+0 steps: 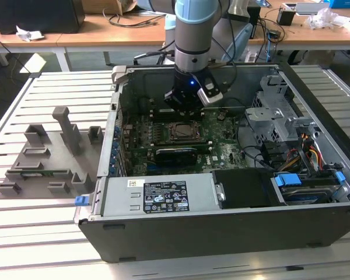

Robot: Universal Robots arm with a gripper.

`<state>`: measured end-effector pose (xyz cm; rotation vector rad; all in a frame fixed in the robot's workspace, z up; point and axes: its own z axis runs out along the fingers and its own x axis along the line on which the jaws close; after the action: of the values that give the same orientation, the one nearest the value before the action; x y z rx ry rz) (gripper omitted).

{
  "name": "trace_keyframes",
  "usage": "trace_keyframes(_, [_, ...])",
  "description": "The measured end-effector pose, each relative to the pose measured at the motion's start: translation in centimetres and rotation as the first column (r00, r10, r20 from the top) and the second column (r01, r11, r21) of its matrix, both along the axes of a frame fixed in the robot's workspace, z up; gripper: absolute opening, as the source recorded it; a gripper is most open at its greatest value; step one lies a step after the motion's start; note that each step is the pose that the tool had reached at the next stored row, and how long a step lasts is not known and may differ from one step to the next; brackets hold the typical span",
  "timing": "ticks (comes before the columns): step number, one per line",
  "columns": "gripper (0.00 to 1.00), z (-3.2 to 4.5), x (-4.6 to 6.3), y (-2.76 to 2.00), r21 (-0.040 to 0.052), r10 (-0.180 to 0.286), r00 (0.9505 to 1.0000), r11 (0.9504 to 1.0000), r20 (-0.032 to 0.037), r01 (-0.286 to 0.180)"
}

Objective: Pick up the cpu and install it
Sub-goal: 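Install the first cpu locking lever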

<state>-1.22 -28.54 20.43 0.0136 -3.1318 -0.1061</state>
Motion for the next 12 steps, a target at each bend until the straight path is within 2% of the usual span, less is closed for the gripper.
trace_keyframes(10, [0.11,-0.51,0.5,-0.06,-0.0057,0.0,1.0,1.0,-0.0013,0.0])
trace_keyframes(12, [0.11,-0.44,1.1,-0.13,-0.0076,0.0,1.0,1.0,-0.003,0.0])
